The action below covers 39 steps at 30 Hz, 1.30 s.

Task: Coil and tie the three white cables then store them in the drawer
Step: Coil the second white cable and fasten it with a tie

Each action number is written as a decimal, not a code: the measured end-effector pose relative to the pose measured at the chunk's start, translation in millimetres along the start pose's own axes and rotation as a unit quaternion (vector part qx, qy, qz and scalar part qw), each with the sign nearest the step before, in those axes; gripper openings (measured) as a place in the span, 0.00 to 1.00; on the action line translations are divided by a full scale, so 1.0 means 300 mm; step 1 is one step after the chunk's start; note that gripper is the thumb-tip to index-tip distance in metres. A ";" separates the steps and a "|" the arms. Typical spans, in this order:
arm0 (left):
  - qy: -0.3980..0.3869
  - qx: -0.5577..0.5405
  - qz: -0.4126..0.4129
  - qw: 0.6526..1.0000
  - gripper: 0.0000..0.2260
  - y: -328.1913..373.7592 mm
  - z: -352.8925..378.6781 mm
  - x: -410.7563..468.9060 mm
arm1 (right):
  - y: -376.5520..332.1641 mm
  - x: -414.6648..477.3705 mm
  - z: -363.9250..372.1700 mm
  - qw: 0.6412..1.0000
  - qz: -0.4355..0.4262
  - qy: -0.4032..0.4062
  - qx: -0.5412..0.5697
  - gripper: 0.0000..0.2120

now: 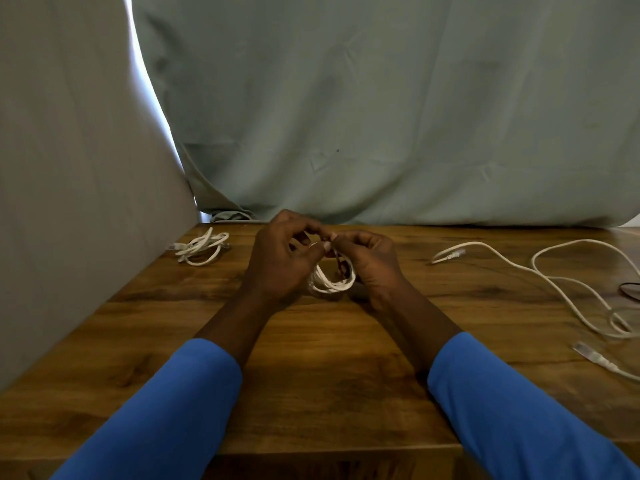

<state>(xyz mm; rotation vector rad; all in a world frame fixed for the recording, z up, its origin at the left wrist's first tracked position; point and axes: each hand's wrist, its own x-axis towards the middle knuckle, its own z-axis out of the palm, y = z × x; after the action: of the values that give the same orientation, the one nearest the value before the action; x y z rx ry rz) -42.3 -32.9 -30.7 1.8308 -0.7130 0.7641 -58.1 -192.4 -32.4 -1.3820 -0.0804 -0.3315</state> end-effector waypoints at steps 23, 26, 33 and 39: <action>-0.058 0.063 -0.040 0.995 0.15 -0.005 -0.019 -0.010 | -0.016 0.011 -0.009 0.998 0.047 -0.008 -0.028 0.14; -0.034 0.061 -0.027 0.997 0.18 -0.010 -0.024 -0.007 | -0.040 0.006 -0.040 0.986 0.145 -0.081 -0.002 0.13; -0.044 0.055 -0.008 0.998 0.17 -0.005 -0.024 -0.006 | -0.052 -0.003 -0.090 0.944 0.218 -0.226 0.100 0.19; -0.051 0.026 -0.029 0.998 0.15 -0.001 -0.020 -0.005 | -0.029 0.007 -0.076 0.977 0.148 -0.154 0.024 0.10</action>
<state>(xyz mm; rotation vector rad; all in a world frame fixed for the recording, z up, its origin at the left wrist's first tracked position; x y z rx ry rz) -44.1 -27.0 -30.1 1.9406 -0.7071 0.6617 -61.8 -216.1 -27.9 -1.3659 -0.1355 0.1338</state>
